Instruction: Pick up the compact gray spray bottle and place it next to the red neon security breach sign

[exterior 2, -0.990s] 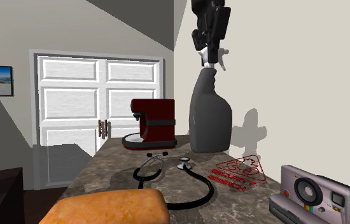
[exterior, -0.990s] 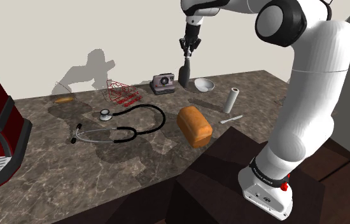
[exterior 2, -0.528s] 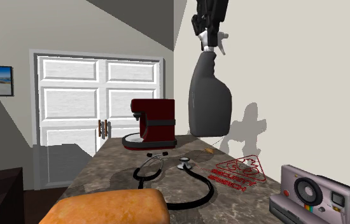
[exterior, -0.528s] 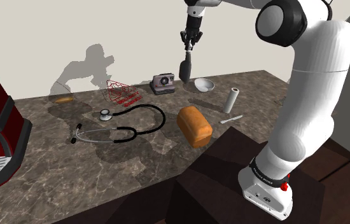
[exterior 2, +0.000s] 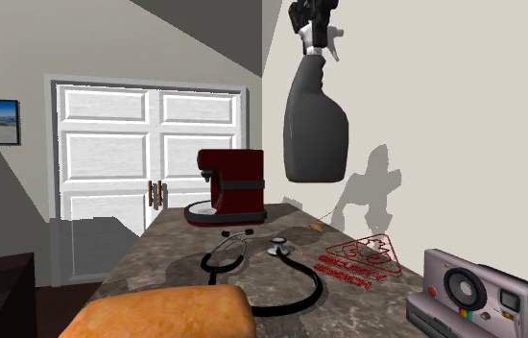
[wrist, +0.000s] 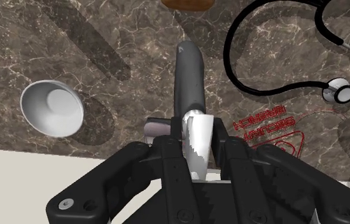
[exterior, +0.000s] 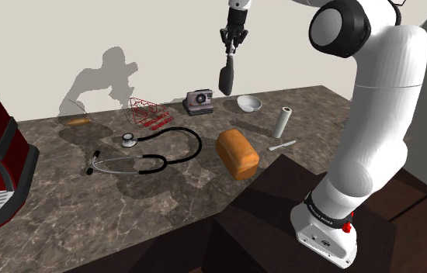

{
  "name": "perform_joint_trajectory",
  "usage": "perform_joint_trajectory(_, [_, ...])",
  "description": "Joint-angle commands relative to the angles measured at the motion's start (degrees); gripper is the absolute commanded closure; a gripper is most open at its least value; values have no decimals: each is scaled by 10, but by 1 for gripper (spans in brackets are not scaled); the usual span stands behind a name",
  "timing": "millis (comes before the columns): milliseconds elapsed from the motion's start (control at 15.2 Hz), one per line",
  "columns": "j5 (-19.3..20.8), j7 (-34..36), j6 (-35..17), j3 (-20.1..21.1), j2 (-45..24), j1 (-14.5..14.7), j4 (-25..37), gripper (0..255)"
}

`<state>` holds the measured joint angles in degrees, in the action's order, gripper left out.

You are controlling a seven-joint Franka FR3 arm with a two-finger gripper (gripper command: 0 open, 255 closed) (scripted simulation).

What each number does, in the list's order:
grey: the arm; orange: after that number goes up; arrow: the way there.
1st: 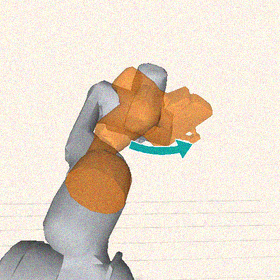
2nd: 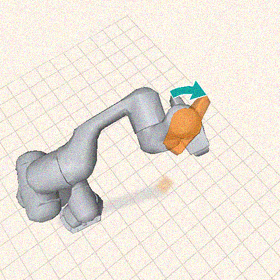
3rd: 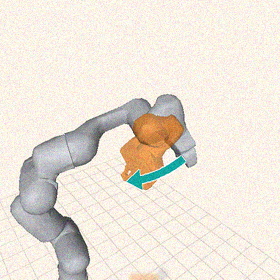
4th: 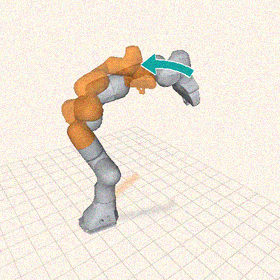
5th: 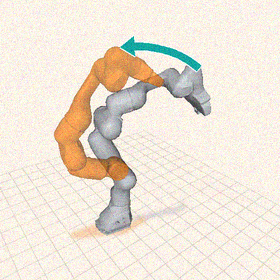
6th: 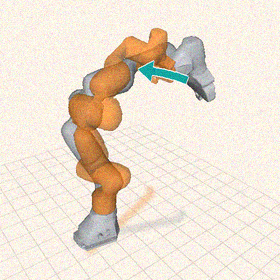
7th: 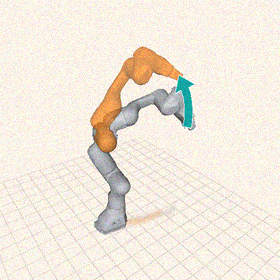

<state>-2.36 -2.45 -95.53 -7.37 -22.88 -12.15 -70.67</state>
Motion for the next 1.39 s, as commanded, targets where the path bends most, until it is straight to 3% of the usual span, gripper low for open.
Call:
perform_joint_trajectory(0, [2,15,-6,4,-6,11,0,255])
perform_joint_trajectory(726, [12,123,-51,34,-87,90,35,255])
perform_joint_trajectory(1056, [16,168,-50,43,-152,124,100,255])
perform_joint_trajectory(1320, [18,202,-32,49,-225,150,191,255])
